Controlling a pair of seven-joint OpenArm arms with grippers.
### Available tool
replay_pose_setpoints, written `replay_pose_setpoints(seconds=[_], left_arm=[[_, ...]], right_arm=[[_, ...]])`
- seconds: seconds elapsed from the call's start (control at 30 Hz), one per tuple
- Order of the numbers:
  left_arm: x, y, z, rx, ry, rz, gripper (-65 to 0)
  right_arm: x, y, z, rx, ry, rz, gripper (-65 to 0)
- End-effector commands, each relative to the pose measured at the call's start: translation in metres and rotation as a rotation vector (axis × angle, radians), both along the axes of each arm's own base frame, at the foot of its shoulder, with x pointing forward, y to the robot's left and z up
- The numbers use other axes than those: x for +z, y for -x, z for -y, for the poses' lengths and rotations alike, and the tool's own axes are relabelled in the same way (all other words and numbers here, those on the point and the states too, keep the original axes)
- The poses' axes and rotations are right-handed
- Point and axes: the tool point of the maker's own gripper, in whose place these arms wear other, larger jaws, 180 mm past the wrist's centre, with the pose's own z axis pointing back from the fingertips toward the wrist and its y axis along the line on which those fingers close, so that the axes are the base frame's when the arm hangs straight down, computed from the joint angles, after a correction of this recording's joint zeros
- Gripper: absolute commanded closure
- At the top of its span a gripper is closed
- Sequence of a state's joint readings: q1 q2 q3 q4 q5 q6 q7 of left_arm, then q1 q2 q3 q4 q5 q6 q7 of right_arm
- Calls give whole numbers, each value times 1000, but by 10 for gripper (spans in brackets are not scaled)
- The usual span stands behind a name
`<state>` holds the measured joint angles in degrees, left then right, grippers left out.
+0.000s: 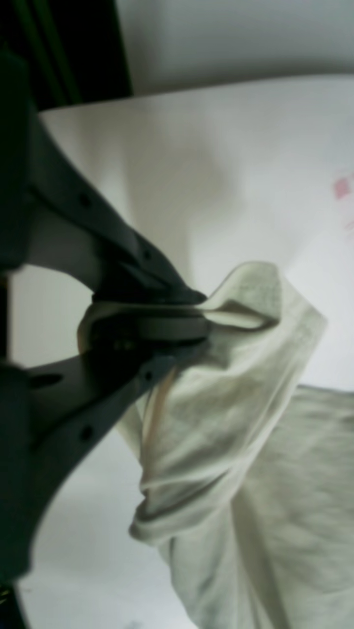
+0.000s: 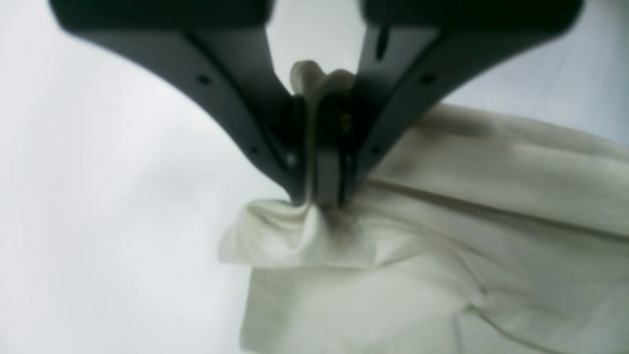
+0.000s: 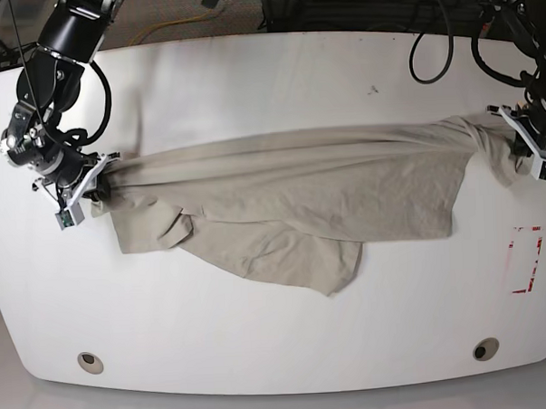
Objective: Fold the T-shirt properly
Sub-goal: 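Lay the shirt down and release it with the left gripper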
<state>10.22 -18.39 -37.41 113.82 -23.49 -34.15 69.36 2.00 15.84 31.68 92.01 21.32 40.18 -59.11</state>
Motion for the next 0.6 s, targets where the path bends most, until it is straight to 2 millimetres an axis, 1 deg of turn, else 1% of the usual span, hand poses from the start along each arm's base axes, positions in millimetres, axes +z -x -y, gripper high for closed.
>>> replay_pose_setpoints(seconds=[0.0,0.1,0.13,0.27,0.4,0.53,0.57], left_arm=[[5,8,-10,17,-31,6,-1],[-3,21,-14,31,-36,-30,-1],[-8,26,-14,29,-32,-46,-3],[-19,37,-10,7,-18,-54,-3],[-24,43,-6,-10,-7,-50,-4],[-29,46,-8,-3,3,-65,-7],[-33,47,-9,3,10,-74,-19]], right_arm=[[13,-2,11,-20,15,46,0],[5,7,11,-25,11,20,0],[1,12,11,-25,12,8,0],[-8,22,10,-26,9,-20,0],[-16,30,4,-26,-9,-37,0],[-22,36,1,-27,-17,-54,0],[-24,39,1,-27,-17,-62,0]])
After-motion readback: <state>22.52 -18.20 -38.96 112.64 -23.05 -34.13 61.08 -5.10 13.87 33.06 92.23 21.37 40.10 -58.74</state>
